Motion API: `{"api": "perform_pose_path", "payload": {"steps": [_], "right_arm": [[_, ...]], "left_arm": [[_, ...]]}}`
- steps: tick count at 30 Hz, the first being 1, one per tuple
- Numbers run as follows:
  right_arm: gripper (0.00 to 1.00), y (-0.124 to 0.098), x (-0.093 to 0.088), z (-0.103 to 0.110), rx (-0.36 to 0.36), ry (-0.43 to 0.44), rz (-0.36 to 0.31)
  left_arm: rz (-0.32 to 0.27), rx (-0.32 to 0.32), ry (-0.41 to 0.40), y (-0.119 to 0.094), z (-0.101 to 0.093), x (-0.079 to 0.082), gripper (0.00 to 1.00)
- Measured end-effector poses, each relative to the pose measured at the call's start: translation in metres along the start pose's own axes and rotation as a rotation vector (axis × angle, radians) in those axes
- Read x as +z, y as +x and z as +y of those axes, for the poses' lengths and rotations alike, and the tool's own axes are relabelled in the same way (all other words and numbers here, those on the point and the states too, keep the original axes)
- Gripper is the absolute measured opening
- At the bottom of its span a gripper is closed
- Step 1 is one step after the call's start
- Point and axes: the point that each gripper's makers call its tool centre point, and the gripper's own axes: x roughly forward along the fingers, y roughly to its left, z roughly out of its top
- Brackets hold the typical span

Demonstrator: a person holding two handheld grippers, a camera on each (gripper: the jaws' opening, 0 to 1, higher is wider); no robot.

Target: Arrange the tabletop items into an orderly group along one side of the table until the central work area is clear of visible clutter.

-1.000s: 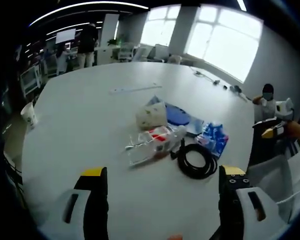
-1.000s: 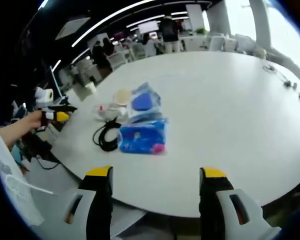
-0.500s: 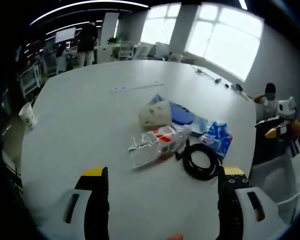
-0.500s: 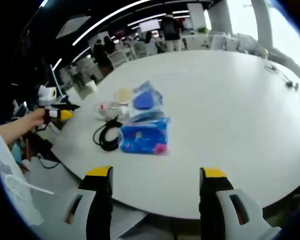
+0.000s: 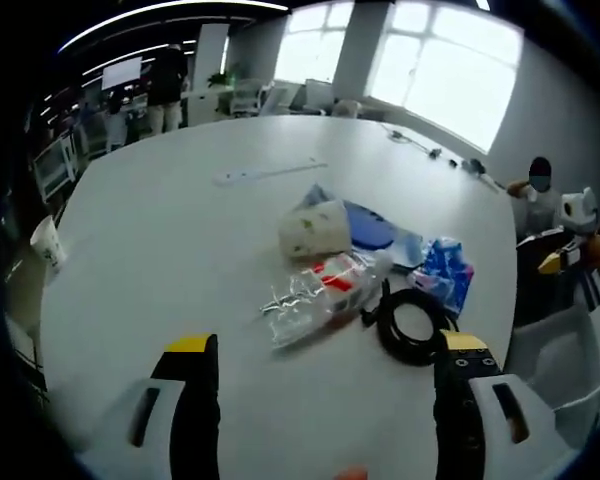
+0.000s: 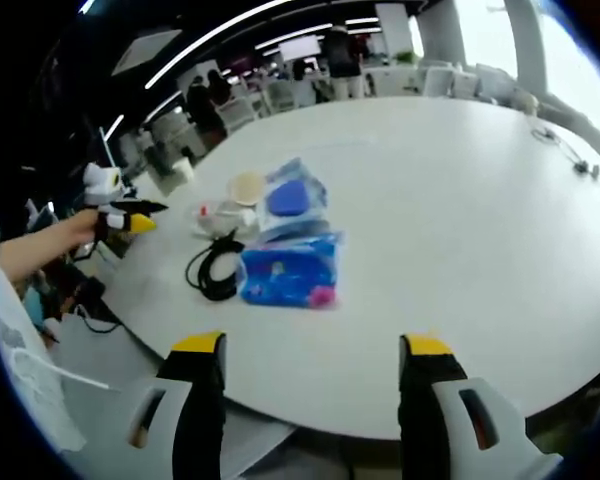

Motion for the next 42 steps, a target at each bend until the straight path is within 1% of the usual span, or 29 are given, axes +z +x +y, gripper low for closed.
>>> {"api": "perform_pose_path", "payload": {"steps": [11,20,34,42], "right_arm": [[0.68,0.003,0.001,-0.001,-0.001,0.002,0.007],[0.68,0.005,-0.003,0.0,-0.001,0.004,0.019],[0.68,0.008,-0.003,-0.001,-0.006,0.006,0.026],[0.67,0.01,-0.004,0.001,-0.002,0.007,0.032]], "left_arm": [[0.014,-0.012,0.014,0.011,0.002,0.005,0.86],[0.033,-0.025,0.029,0.021,0.006,0.008,0.86],[0.076,-0.044,0.047,0.038,0.01,0.005,0.86],[0.082,-0.049,0.062,0.043,0.014,0.01,0.86]]}}
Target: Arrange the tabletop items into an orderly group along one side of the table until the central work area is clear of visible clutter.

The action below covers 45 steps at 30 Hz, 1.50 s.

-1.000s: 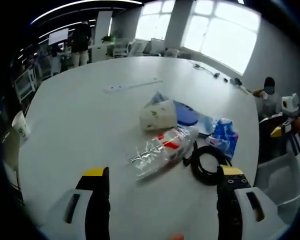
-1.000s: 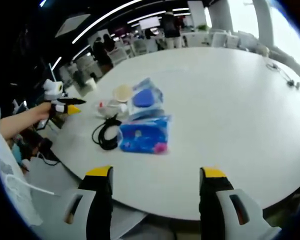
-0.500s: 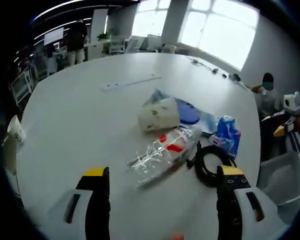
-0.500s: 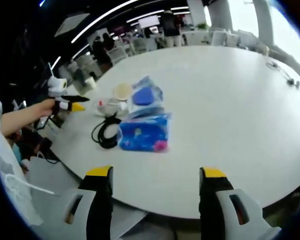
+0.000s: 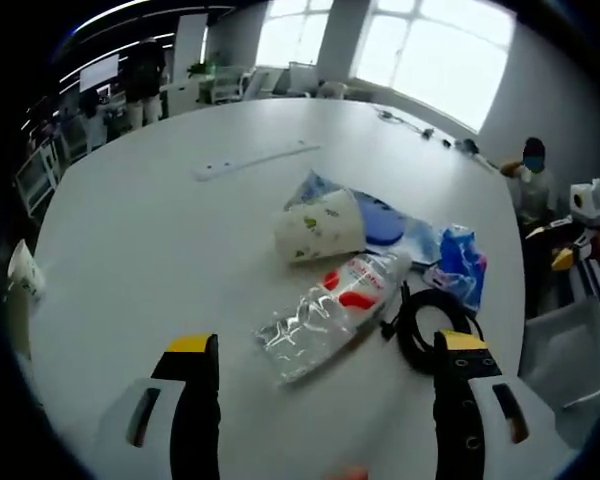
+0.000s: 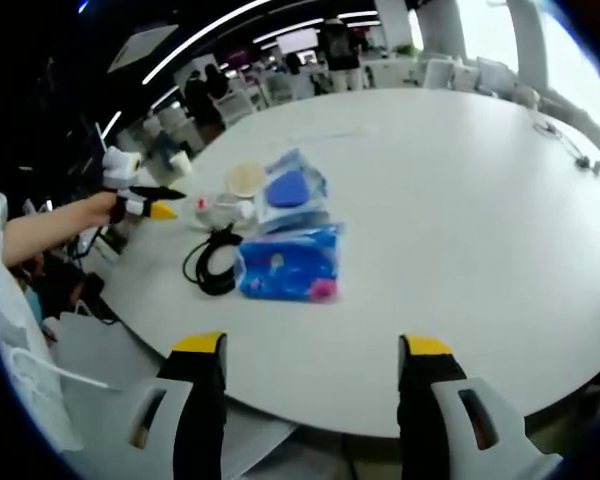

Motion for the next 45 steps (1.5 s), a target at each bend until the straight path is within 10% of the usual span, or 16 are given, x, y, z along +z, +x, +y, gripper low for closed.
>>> {"api": "perform_pose_path", "payload": {"steps": [45], "right_arm": [[0.67,0.015,-0.011,0.01,0.025,0.012,0.034]], "left_arm": [[0.126,-0.04,0.2,0.025,0.011,-0.005,0.81]]}}
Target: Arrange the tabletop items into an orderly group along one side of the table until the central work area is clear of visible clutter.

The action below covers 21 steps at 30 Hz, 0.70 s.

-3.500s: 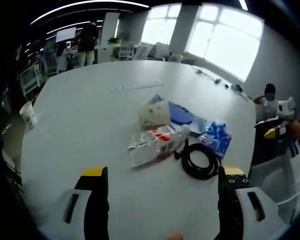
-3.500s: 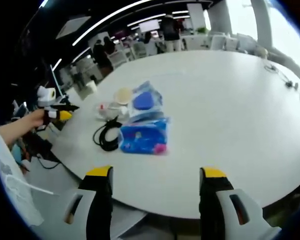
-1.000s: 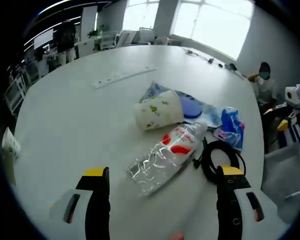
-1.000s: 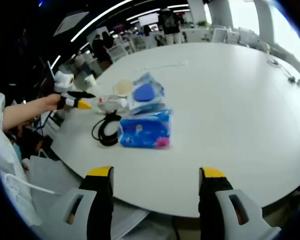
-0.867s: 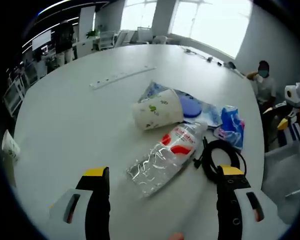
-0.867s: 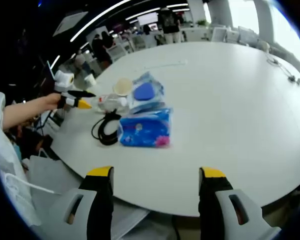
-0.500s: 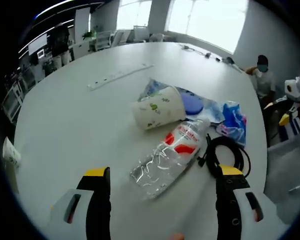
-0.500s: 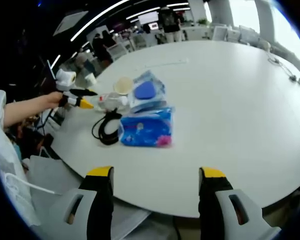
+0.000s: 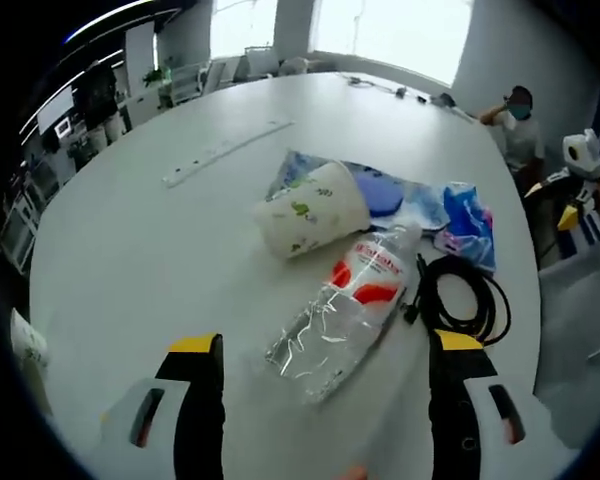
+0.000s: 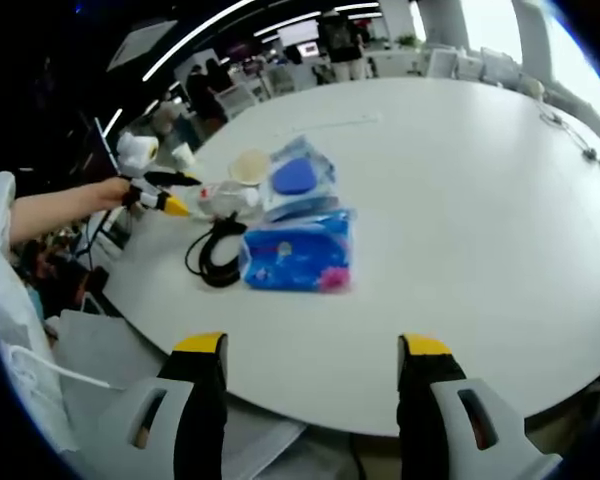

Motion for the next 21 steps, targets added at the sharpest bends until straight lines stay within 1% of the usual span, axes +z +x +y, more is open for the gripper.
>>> {"api": "perform_pose_path", "payload": {"steps": [6,9,16,21], "right_arm": [[0.67,0.001,-0.002,0.001,0.004,0.0,0.003],[0.67,0.002,-0.002,0.002,0.007,-0.001,0.004],[0.67,0.004,0.003,0.006,0.021,-0.006,-0.018],[0.67,0.006,0.004,0.011,0.031,-0.014,-0.017]], "left_arm": [[0.045,-0.018,0.088,0.005,-0.002,-0.001,0.79],[0.056,-0.025,0.109,0.007,-0.005,-0.001,0.78],[0.068,-0.044,0.129,0.011,-0.007,0.0,0.74],[0.076,-0.05,0.137,0.012,-0.008,0.001,0.73]]}}
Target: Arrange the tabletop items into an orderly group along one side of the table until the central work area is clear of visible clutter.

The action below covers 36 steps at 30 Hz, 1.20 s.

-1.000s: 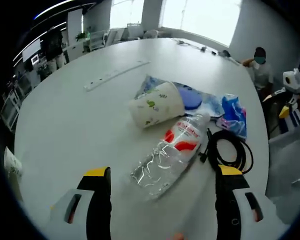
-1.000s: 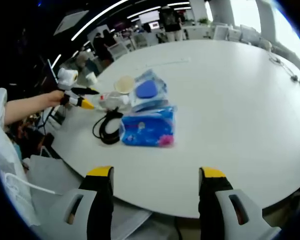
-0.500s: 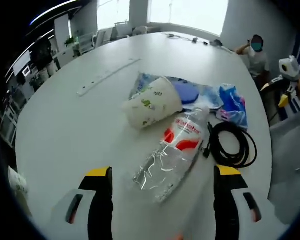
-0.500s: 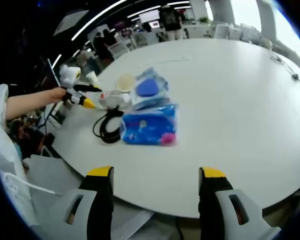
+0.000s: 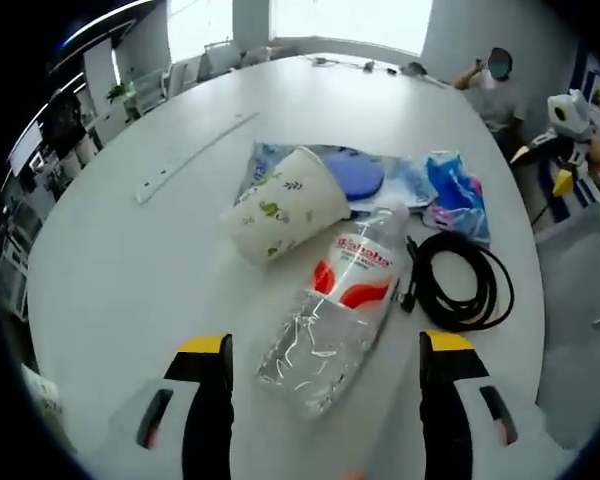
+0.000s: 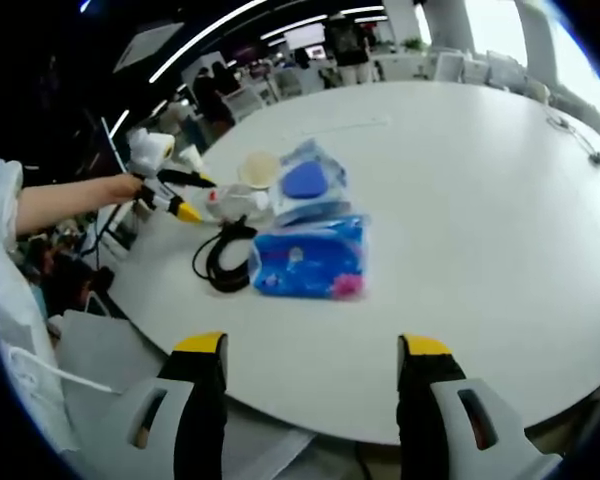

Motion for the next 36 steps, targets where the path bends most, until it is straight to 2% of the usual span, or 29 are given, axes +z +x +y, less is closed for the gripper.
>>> {"api": "perform_pose_path", "payload": {"steps": [13,23,26,31,36], "right_arm": [[0.66,0.013,0.018,0.023,0.059,-0.034,-0.05],[0.66,0.022,0.038,0.037,0.116,0.043,-0.117],[0.66,0.028,0.048,0.047,0.15,0.08,-0.163],[0.66,0.039,0.059,0.064,0.186,0.07,-0.191],[0.66,0.046,0.064,0.074,0.21,0.048,-0.189]], "left_arm": [[0.016,-0.016,0.026,0.002,-0.002,0.002,0.7],[0.033,-0.028,0.047,0.005,-0.004,0.001,0.68],[0.026,-0.031,0.04,0.006,-0.004,0.003,0.68],[0.043,-0.042,0.059,0.008,-0.004,0.0,0.67],[0.056,-0.048,0.072,0.01,-0.004,-0.002,0.65]]}}
